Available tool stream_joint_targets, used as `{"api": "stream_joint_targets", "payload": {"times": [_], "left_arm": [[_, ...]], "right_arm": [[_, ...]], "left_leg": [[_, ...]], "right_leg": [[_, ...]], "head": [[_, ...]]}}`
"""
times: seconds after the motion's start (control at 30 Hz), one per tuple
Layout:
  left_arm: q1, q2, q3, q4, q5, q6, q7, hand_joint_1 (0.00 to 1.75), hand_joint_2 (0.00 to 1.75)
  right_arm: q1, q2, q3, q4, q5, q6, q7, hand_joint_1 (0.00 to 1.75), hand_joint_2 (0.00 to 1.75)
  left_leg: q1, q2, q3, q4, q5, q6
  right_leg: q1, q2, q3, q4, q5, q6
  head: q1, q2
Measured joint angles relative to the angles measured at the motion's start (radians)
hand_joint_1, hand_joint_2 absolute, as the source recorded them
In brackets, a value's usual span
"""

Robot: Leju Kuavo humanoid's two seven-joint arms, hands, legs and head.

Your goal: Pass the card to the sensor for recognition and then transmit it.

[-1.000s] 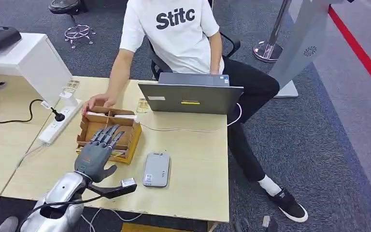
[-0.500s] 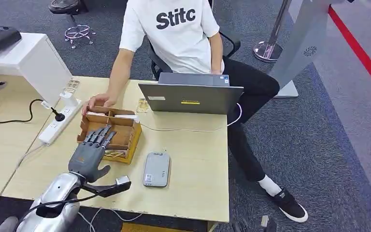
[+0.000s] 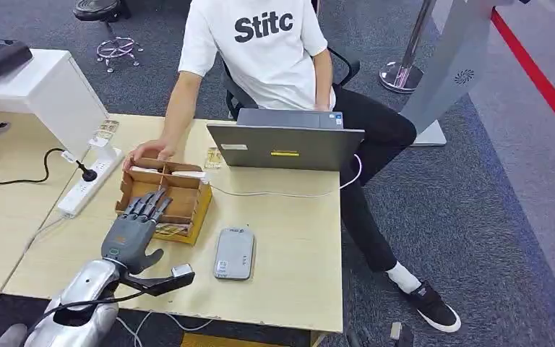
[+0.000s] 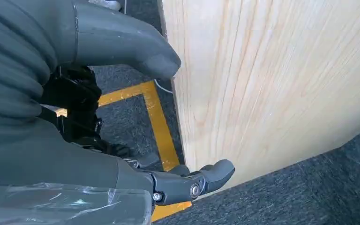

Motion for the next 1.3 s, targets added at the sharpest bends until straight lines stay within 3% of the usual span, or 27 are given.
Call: {"api": "stream_joint_targets", "payload": {"times": [0.03, 0.1, 0.87, 1.3], "left_arm": [[0.000, 0.000, 0.001, 0.002, 0.000, 0.000, 0.000, 1.55, 1.75], [0.000, 0.000, 0.002, 0.006, 0.000, 0.001, 0.000, 1.69, 1.75], [-0.001, 0.000, 0.016, 0.009, 0.035, 0.056, -0.013, 1.75, 1.75], [-0.059, 0.039, 0.119, -0.132, 0.158, 0.061, -0.033, 1.75, 1.75]], "right_arm": [[0.000, 0.000, 0.000, 0.000, 0.000, 0.000, 0.000, 0.00, 1.75], [0.000, 0.001, 0.000, 0.000, 0.000, 0.001, 0.000, 0.00, 1.75], [0.001, 0.007, 0.004, 0.000, 0.000, 0.002, 0.001, 0.00, 1.75], [0.002, 0.008, 0.005, 0.000, -0.013, 0.003, -0.001, 0.00, 1.75]], "left_leg": [[0.000, 0.000, 0.000, 0.000, 0.000, 0.000], [0.000, 0.000, 0.000, 0.000, 0.000, 0.000], [0.000, 0.000, 0.000, 0.000, 0.000, 0.000], [0.000, 0.000, 0.000, 0.000, 0.001, -0.001]], "right_leg": [[0.000, 0.000, 0.000, 0.000, 0.000, 0.000], [0.000, 0.000, 0.000, 0.000, 0.000, 0.000], [0.000, 0.000, 0.000, 0.000, 0.000, 0.000], [0.000, 0.000, 0.000, 0.000, 0.000, 0.000]], "head": [[0.000, 0.000], [0.000, 0.000], [0.000, 0.000], [0.000, 0.000]]}}
